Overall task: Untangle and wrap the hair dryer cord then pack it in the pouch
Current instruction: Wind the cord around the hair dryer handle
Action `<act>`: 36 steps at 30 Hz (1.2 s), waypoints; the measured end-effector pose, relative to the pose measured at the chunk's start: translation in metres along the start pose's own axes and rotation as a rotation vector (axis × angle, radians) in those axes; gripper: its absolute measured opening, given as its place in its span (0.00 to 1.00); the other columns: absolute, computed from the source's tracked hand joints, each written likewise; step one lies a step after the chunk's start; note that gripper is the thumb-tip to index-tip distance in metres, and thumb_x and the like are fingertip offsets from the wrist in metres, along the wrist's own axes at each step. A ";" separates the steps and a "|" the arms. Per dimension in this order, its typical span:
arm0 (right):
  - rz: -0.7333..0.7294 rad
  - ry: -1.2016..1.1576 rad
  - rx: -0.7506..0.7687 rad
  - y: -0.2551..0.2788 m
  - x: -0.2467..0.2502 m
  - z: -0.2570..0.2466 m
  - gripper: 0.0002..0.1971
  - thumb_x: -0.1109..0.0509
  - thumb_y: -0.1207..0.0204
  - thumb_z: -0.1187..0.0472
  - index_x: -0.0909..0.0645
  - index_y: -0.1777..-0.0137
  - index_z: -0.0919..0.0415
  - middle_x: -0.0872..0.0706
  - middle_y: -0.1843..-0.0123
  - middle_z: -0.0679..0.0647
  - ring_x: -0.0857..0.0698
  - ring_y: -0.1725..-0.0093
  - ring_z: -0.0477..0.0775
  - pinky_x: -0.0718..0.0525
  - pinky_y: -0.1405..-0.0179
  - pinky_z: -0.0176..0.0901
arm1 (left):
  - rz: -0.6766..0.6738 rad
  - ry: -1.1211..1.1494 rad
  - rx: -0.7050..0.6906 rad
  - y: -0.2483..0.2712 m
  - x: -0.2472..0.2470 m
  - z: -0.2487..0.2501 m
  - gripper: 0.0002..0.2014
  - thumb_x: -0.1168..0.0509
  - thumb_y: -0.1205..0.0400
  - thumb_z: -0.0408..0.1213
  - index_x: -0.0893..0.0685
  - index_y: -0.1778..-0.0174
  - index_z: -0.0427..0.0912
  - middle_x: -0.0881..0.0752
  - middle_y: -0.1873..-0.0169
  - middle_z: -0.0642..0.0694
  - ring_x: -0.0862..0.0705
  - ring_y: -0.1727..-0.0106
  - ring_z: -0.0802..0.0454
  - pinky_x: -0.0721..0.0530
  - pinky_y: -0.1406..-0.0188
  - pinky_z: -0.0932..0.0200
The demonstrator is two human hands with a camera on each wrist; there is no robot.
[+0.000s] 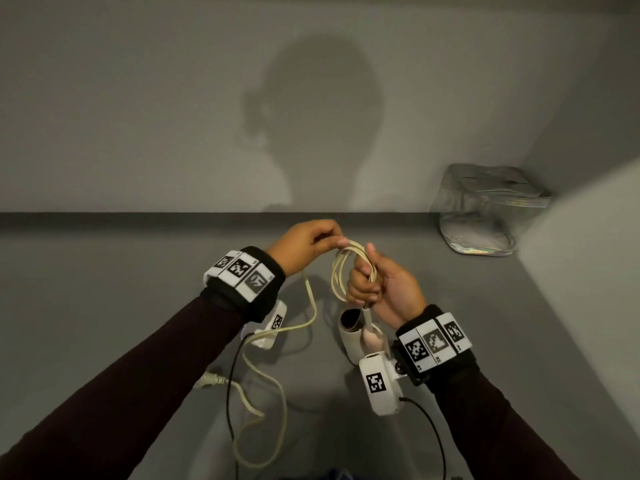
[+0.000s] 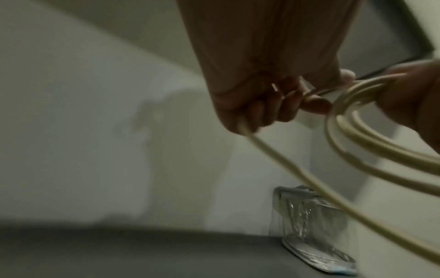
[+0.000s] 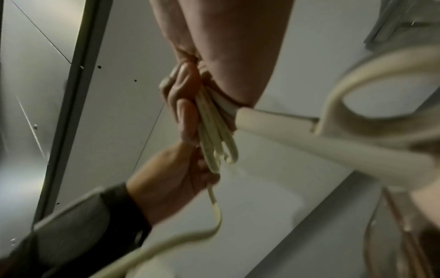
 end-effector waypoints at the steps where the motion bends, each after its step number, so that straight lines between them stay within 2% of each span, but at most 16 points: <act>1: 0.001 -0.014 0.006 0.001 0.003 -0.002 0.23 0.53 0.19 0.48 0.32 0.73 0.55 0.36 0.85 0.44 0.41 0.85 0.43 0.42 0.80 0.38 | -0.025 0.091 0.052 0.004 0.001 -0.011 0.07 0.39 0.20 0.36 0.18 0.62 0.42 0.26 0.74 0.52 0.27 0.74 0.62 0.30 0.71 0.71; 4: 0.003 -0.027 0.015 0.004 0.011 -0.006 0.20 0.50 0.20 0.50 0.32 0.72 0.55 0.36 0.85 0.43 0.47 0.82 0.46 0.45 0.80 0.39 | -0.108 0.348 0.189 0.025 0.006 -0.037 0.12 0.45 0.17 0.32 0.16 0.57 0.46 0.30 0.81 0.57 0.34 0.80 0.63 0.35 0.79 0.74; 7: -0.001 0.008 0.029 0.002 0.010 -0.005 0.19 0.51 0.19 0.51 0.32 0.71 0.56 0.44 0.82 0.46 0.49 0.82 0.47 0.47 0.81 0.38 | -0.146 0.197 0.147 0.041 0.017 -0.050 0.14 0.42 0.18 0.33 0.15 0.54 0.58 0.18 0.77 0.65 0.25 0.74 0.66 0.29 0.71 0.78; 9: 0.002 -0.001 0.039 0.001 0.009 -0.006 0.19 0.51 0.20 0.51 0.32 0.71 0.55 0.47 0.80 0.48 0.50 0.82 0.46 0.48 0.82 0.37 | -0.089 0.010 0.089 0.051 0.034 -0.053 0.12 0.41 0.19 0.46 0.17 0.59 0.70 0.16 0.65 0.77 0.20 0.60 0.75 0.28 0.57 0.82; 10: 0.002 0.000 0.040 0.000 0.009 -0.007 0.18 0.50 0.20 0.51 0.32 0.71 0.55 0.47 0.80 0.48 0.50 0.83 0.46 0.49 0.83 0.36 | -0.060 -0.105 0.066 0.055 0.044 -0.058 0.08 0.43 0.22 0.56 0.19 0.60 0.74 0.16 0.62 0.76 0.21 0.57 0.76 0.28 0.55 0.81; 12: -0.006 0.029 0.032 -0.001 0.007 -0.008 0.17 0.49 0.21 0.51 0.32 0.71 0.55 0.47 0.80 0.48 0.51 0.83 0.46 0.49 0.84 0.34 | 0.016 -0.328 -0.012 0.060 0.065 -0.074 0.12 0.49 0.24 0.62 0.21 0.58 0.68 0.13 0.61 0.61 0.19 0.57 0.64 0.28 0.55 0.69; 15: -0.021 0.007 0.030 -0.003 0.003 -0.003 0.18 0.49 0.22 0.51 0.31 0.71 0.55 0.47 0.81 0.48 0.51 0.83 0.46 0.49 0.84 0.34 | 0.160 -0.598 -0.085 0.060 0.086 -0.105 0.09 0.47 0.22 0.42 0.21 0.55 0.50 0.10 0.62 0.35 0.17 0.64 0.39 0.34 0.61 0.57; 17: -0.026 -0.011 0.033 -0.006 -0.001 0.001 0.18 0.49 0.21 0.50 0.31 0.71 0.54 0.44 0.84 0.45 0.49 0.85 0.45 0.47 0.84 0.35 | 0.218 -0.640 0.056 0.060 0.084 -0.116 0.13 0.46 0.21 0.39 0.18 0.50 0.43 0.10 0.57 0.32 0.14 0.60 0.33 0.32 0.57 0.54; 19: -0.023 -0.026 0.031 -0.008 -0.004 0.004 0.18 0.52 0.19 0.50 0.32 0.69 0.55 0.38 0.86 0.43 0.44 0.88 0.42 0.41 0.85 0.34 | 0.224 -0.550 0.235 0.061 0.063 -0.122 0.20 0.48 0.22 0.45 0.18 0.43 0.40 0.12 0.48 0.32 0.15 0.49 0.32 0.26 0.44 0.49; 22: 0.015 -0.038 0.039 -0.010 -0.006 0.003 0.19 0.56 0.17 0.51 0.35 0.68 0.55 0.35 0.88 0.44 0.37 0.89 0.43 0.31 0.84 0.33 | 0.083 -0.241 0.337 0.066 0.016 -0.107 0.30 0.54 0.24 0.55 0.26 0.33 0.41 0.17 0.38 0.34 0.20 0.36 0.40 0.27 0.33 0.49; 24: 0.023 -0.030 0.045 -0.011 -0.005 0.002 0.19 0.57 0.17 0.51 0.36 0.67 0.55 0.33 0.88 0.46 0.35 0.89 0.44 0.30 0.83 0.34 | -0.167 -0.040 0.366 0.069 -0.010 -0.088 0.28 0.53 0.21 0.50 0.32 0.28 0.39 0.26 0.28 0.38 0.29 0.27 0.45 0.37 0.27 0.57; 26: 0.019 -0.027 0.059 -0.014 -0.002 0.001 0.19 0.57 0.17 0.50 0.35 0.66 0.56 0.29 0.85 0.48 0.32 0.87 0.46 0.29 0.79 0.37 | -0.437 -0.042 0.377 0.070 -0.025 -0.072 0.21 0.49 0.16 0.42 0.33 0.27 0.40 0.29 0.25 0.40 0.30 0.25 0.47 0.39 0.28 0.62; 28: 0.038 0.008 0.066 -0.018 -0.002 0.004 0.19 0.56 0.17 0.51 0.35 0.65 0.56 0.23 0.82 0.52 0.26 0.83 0.50 0.25 0.76 0.39 | -0.551 -0.103 0.333 0.065 -0.028 -0.056 0.18 0.43 0.17 0.40 0.24 0.33 0.41 0.20 0.32 0.40 0.22 0.34 0.48 0.31 0.30 0.57; 32: 0.102 0.113 0.057 -0.025 -0.009 0.007 0.18 0.54 0.16 0.52 0.33 0.64 0.58 0.16 0.76 0.55 0.16 0.74 0.54 0.17 0.71 0.41 | -0.405 0.027 0.236 0.048 -0.011 -0.023 0.18 0.32 0.29 0.53 0.13 0.53 0.43 0.12 0.57 0.35 0.20 0.58 0.49 0.19 0.47 0.45; 34: 0.142 0.129 0.082 -0.027 -0.011 0.006 0.17 0.53 0.16 0.53 0.33 0.64 0.58 0.16 0.74 0.55 0.17 0.72 0.54 0.18 0.69 0.44 | -0.251 0.050 0.212 0.042 0.001 -0.011 0.11 0.28 0.29 0.46 0.12 0.62 0.41 0.15 0.67 0.35 0.23 0.64 0.52 0.23 0.58 0.55; 36: 0.189 0.241 0.101 -0.029 -0.012 0.006 0.17 0.52 0.16 0.53 0.32 0.64 0.58 0.17 0.75 0.52 0.19 0.75 0.52 0.21 0.70 0.43 | -0.062 0.091 0.173 0.037 0.012 -0.001 0.08 0.26 0.30 0.38 0.17 0.72 0.43 0.19 0.75 0.44 0.26 0.73 0.62 0.27 0.67 0.67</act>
Point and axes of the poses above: each hand's wrist, its own y-axis away from the middle knuckle, its own x-axis out of the back of the hand, z = x × y, the point moved 1 cm from there along -y, towards the middle knuckle
